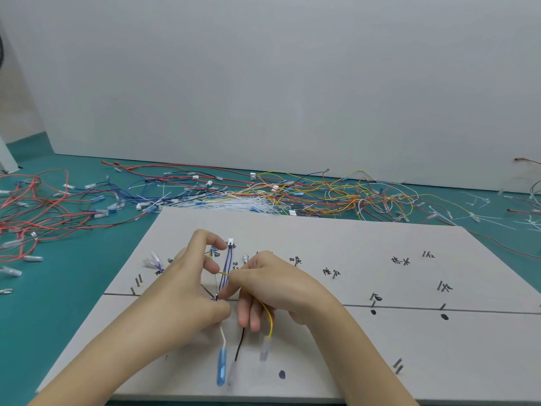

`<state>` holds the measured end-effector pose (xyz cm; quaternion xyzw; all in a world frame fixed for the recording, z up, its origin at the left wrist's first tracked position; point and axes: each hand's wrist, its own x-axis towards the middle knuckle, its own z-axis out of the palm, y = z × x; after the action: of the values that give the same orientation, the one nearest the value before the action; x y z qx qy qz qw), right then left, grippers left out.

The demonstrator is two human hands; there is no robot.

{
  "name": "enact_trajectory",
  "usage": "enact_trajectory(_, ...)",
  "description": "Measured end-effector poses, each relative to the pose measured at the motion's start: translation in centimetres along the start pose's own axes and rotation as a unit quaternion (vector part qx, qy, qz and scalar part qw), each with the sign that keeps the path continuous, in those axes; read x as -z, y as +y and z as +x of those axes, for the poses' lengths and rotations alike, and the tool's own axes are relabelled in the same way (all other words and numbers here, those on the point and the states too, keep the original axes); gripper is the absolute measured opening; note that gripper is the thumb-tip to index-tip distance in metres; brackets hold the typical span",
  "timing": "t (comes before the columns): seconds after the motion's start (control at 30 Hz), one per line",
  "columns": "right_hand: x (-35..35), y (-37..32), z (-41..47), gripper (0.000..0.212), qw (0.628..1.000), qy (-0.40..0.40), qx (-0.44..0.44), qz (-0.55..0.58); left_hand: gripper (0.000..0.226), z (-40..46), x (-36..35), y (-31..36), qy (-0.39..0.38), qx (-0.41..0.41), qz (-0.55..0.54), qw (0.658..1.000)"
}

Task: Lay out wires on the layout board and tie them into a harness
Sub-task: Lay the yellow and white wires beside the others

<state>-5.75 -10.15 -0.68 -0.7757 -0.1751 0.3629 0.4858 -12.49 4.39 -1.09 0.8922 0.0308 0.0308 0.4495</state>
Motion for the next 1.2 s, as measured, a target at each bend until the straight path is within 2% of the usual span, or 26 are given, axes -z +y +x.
enact_trajectory(0.3,-0.1,0.1,0.1,0.034,1.0,0.006,0.001,-0.006,0.046,0.9,2.9,-1.0,-0.069,0.024,0.007,0.997)
enact_trajectory(0.5,-0.1,0.0,-0.2,0.032,1.0,0.004,0.008,-0.008,0.025,1.8,5.6,-2.3,-0.158,0.07,0.027,0.985)
enact_trajectory(0.57,-0.1,0.0,-0.3,0.031,1.0,0.003,0.012,-0.008,0.029,2.1,6.6,-2.9,-0.17,0.074,0.042,0.982)
enact_trajectory(0.67,0.0,0.0,-0.4,0.03,1.0,-0.001,0.017,-0.011,0.051,2.7,8.3,-3.8,-0.148,0.073,0.061,0.984)
enact_trajectory(0.77,-0.1,0.0,-0.4,0.03,1.0,-0.001,0.02,-0.014,0.073,3.3,9.1,-4.9,-0.138,0.068,0.026,0.988)
enact_trajectory(1.07,-0.2,-0.2,-0.5,0.029,0.999,0.003,0.02,-0.026,0.069,5.2,10.5,-6.0,-0.128,0.084,-0.03,0.988)
enact_trajectory(1.2,-0.3,-0.2,-0.6,0.029,0.999,0.005,0.02,-0.031,0.075,5.7,9.8,-6.2,-0.088,0.09,-0.06,0.99)
